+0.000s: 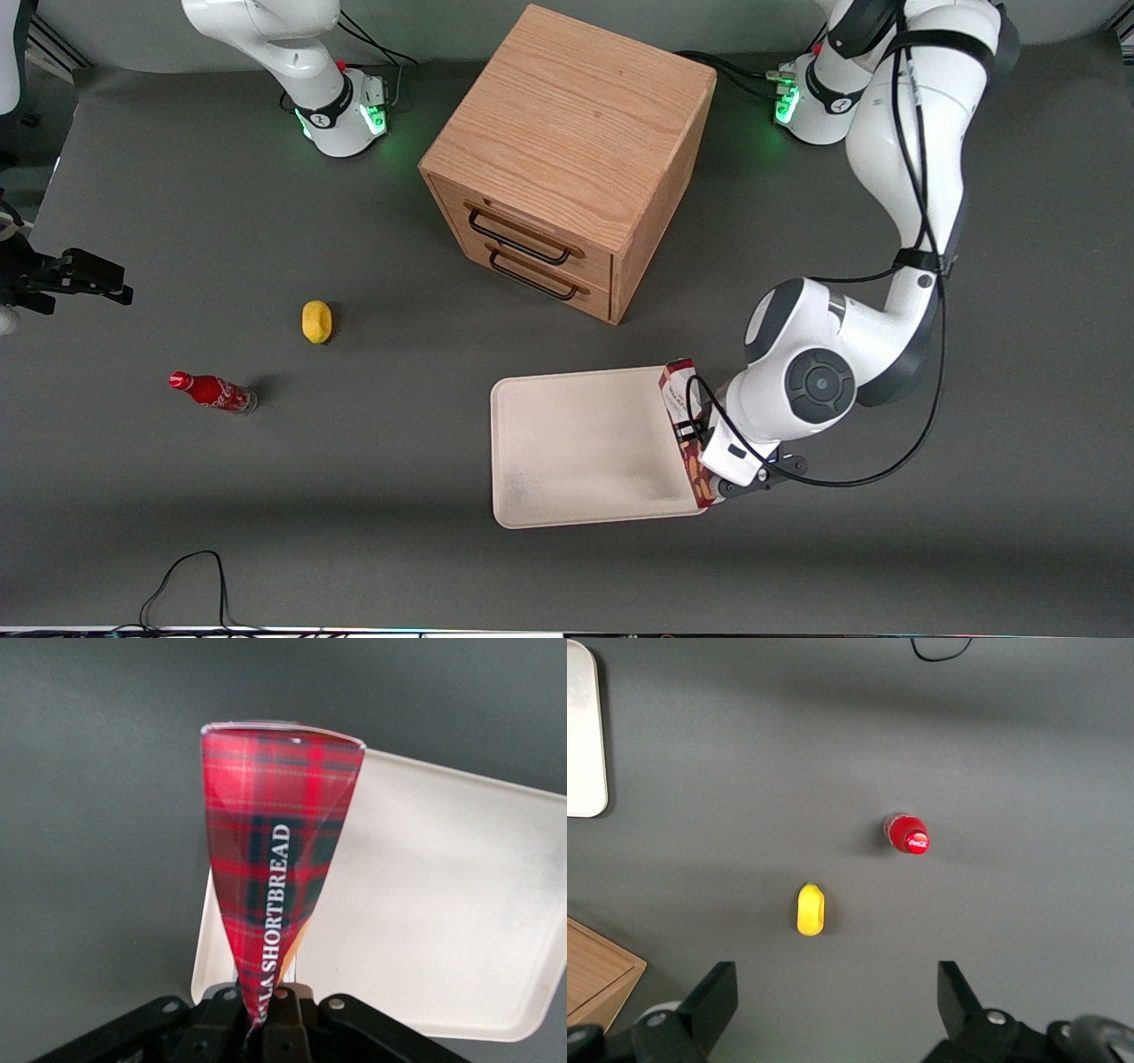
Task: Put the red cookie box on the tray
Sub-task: 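Carry the upright box with the left gripper over the white tray, then lower the box onto the tray and open the left gripper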
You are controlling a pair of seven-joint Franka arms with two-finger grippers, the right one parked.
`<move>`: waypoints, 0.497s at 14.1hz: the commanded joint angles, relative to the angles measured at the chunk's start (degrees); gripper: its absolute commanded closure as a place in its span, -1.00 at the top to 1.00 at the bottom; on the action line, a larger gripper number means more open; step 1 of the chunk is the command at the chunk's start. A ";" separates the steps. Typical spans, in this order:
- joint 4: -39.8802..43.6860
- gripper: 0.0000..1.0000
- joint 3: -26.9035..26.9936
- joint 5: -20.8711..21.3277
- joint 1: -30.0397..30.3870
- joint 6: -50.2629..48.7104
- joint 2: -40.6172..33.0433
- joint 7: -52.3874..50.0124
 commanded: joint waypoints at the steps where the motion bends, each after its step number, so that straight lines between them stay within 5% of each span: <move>1: 2.46 -1.00 0.77 0.13 -1.30 0.08 2.57 -0.69; 7: -1.75 -1.00 0.77 1.01 -2.00 1.40 2.93 2.46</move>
